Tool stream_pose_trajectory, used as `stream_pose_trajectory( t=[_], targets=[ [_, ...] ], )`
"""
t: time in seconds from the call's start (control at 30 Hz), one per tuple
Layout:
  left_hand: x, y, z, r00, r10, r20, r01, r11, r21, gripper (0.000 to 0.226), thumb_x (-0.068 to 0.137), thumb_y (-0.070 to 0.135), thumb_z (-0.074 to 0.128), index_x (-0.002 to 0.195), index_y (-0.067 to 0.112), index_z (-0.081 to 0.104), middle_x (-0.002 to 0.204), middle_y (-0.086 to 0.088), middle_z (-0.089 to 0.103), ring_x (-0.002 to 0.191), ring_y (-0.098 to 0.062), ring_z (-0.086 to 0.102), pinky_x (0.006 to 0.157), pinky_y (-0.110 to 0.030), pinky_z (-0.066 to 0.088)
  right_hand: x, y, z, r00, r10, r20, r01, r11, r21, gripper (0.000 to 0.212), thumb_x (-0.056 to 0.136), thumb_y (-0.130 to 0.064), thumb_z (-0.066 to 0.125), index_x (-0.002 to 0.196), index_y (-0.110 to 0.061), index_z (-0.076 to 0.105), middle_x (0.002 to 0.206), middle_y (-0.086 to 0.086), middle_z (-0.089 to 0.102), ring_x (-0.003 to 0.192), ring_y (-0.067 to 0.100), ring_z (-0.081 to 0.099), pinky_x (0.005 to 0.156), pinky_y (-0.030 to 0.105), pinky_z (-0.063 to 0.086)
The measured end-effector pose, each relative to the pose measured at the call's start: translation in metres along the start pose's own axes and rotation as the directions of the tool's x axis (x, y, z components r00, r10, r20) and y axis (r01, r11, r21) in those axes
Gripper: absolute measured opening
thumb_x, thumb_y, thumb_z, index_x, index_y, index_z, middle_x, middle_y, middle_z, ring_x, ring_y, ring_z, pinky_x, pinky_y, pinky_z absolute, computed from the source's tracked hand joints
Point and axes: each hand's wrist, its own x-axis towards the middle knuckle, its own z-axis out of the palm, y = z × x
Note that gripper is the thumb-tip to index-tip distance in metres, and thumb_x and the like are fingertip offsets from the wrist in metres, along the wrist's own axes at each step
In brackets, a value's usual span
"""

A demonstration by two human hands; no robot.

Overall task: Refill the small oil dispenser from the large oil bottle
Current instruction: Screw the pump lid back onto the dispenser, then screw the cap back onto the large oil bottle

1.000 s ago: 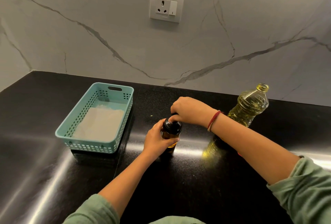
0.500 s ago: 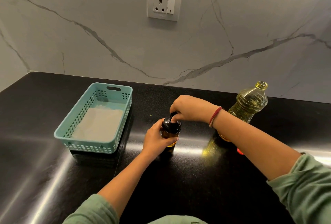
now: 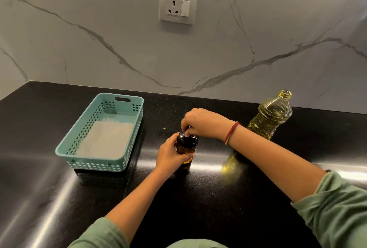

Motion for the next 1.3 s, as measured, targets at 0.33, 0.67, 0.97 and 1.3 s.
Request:
stream_pose_trajectory(
  t=[0.33, 0.67, 0.97, 1.3],
  targets=[
    [0.000, -0.003, 0.002, 1.000, 0.006, -0.018, -0.006, 1.000, -0.018, 0.057, 0.064, 0.022, 0.088, 0.108, 0.035, 0.055, 0.099, 0.022, 0.061, 0.093, 0.009, 0.056, 0.078, -0.013, 0.045, -0.003, -0.010, 0.010, 0.986, 0.117, -0.121, -0.111, 0.992, 0.056, 0.022, 0.095, -0.024, 0.054, 0.106, -0.008, 0.065, 0.103, 0.008, 0.066, 0.092, 0.019, 0.062, 0.076, 0.026, 0.048],
    [-0.003, 0.000, 0.001, 1.000, 0.027, -0.014, -0.027, 1.000, -0.006, 0.068, 0.066, 0.023, 0.088, 0.119, 0.036, 0.048, 0.109, 0.021, 0.053, 0.107, -0.003, 0.051, 0.082, -0.007, 0.038, -0.023, -0.009, 0.026, 0.935, 0.300, -0.189, -0.260, 0.942, 0.212, 0.075, 0.090, -0.064, 0.039, 0.140, -0.009, 0.038, 0.084, 0.003, 0.063, 0.086, 0.021, 0.063, 0.072, 0.032, 0.048],
    [-0.026, 0.013, -0.001, 0.946, 0.205, -0.251, -0.172, 0.974, 0.146, 0.102, 0.062, 0.044, 0.085, 0.146, 0.016, 0.034, 0.144, -0.005, 0.038, 0.138, -0.022, 0.031, 0.114, -0.038, 0.028, -0.139, 0.052, 0.082, 0.808, 0.467, -0.359, -0.178, 0.774, 0.607, 0.051, 0.088, -0.057, 0.047, 0.118, -0.020, 0.063, 0.103, -0.006, 0.069, 0.078, 0.001, 0.063, 0.075, 0.027, 0.054],
    [-0.045, 0.064, 0.048, 0.821, 0.466, -0.331, -0.390, 0.880, 0.272, 0.065, 0.079, 0.044, 0.065, 0.132, 0.011, 0.046, 0.133, -0.005, 0.047, 0.128, -0.007, 0.034, 0.111, -0.015, 0.018, -0.191, 0.133, 0.168, 0.789, 0.615, -0.006, -0.533, 0.689, 0.490, 0.051, 0.080, -0.041, 0.070, 0.127, -0.027, 0.055, 0.117, -0.008, 0.058, 0.105, 0.012, 0.059, 0.090, 0.028, 0.048]
  ],
)
